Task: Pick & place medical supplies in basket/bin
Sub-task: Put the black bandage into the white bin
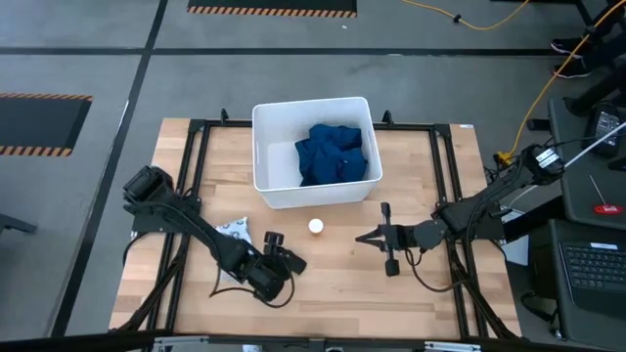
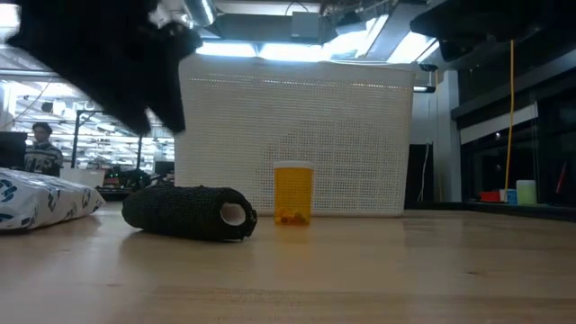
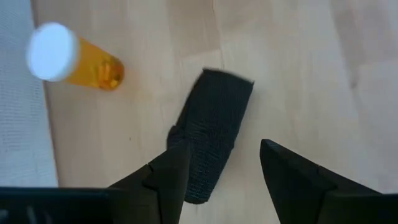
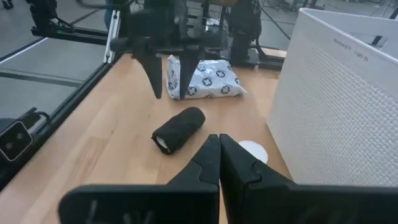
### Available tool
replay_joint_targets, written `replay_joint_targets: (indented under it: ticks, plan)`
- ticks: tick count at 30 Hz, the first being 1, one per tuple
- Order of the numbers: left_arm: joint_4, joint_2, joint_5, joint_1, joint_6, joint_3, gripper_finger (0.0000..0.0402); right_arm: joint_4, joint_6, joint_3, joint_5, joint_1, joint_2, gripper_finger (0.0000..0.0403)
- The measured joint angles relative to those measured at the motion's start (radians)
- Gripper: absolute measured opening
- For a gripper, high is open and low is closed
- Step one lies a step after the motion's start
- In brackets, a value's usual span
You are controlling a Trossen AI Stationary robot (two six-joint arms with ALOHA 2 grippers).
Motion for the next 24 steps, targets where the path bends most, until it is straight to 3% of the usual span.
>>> replay_joint_targets:
  ticks: [9, 24]
  plan:
    - [-0.034, 0.097, -0.013, 0.014, 0.034, 0.0, 0.0189, -0.001, -0.002, -0.002, 0.0, 0.0, 0.0, 0.0001]
    - [-0.061, 0.143, -0.04, 0.082, -0.026, 0.0, 0.0189, -0.004, -0.003, -0.002, -0.002, 0.0, 0.0, 0.0004]
